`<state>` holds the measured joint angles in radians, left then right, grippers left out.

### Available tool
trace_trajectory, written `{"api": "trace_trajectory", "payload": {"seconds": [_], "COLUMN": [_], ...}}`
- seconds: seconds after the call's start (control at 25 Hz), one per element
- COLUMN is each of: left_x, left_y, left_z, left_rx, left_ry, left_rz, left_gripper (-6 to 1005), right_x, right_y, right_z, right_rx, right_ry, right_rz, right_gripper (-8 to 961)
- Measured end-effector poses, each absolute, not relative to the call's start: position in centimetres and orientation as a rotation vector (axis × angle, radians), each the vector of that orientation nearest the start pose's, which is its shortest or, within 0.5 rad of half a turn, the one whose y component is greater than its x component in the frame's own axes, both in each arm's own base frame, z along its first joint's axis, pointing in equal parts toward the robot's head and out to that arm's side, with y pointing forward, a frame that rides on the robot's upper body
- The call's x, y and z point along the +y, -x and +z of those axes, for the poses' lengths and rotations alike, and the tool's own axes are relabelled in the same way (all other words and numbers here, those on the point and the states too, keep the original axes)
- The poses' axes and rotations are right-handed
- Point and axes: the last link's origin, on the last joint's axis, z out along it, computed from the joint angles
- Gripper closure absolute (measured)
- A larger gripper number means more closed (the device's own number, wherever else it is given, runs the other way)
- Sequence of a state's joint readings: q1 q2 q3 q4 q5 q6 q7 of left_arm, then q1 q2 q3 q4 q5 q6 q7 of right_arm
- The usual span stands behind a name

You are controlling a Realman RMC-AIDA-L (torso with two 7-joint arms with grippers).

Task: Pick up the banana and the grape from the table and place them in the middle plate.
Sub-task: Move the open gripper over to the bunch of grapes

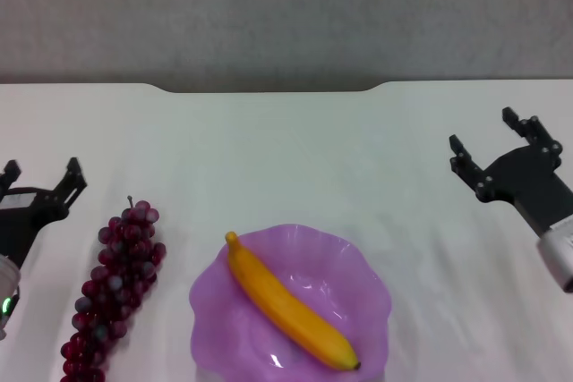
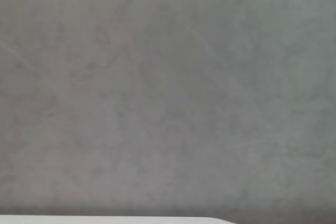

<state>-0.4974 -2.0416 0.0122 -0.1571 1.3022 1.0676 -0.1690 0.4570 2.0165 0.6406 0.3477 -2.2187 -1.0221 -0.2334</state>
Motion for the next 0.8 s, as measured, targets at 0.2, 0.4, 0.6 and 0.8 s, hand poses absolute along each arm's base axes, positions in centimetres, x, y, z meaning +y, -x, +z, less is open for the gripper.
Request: {"api": "trace_trajectory", "payload": {"seconds": [0.2,0.4,0.6,0.8], "left_x": [33.4,33.3,33.2,33.2], "left_y": [35.4,34.9,34.8,34.0], "left_z": [-1.8,-2.4,-2.6,-3.6], "left_rx": [-0.739,-0.746,-0.753,-0.716], "left_ry": [1.568,1.622,1.649,1.759], "left_rz": [-0.602,-0.623,-0.634,-0.630], "left_gripper": [84,84,85,86], "right_x": [34.1,34.5,34.6,34.9], "right_y": [-29.4,-29.9,-30.4,-31.2], "right_z": [-3.1,-2.4,-2.3,-2.6], "right_rx": [0.224,0.362,0.471,0.502], "right_ry": [1.769,1.720,1.703,1.726], "right_rz": [0.569,0.642,0.695,0.633], "right_gripper": [166,166,166,166]}}
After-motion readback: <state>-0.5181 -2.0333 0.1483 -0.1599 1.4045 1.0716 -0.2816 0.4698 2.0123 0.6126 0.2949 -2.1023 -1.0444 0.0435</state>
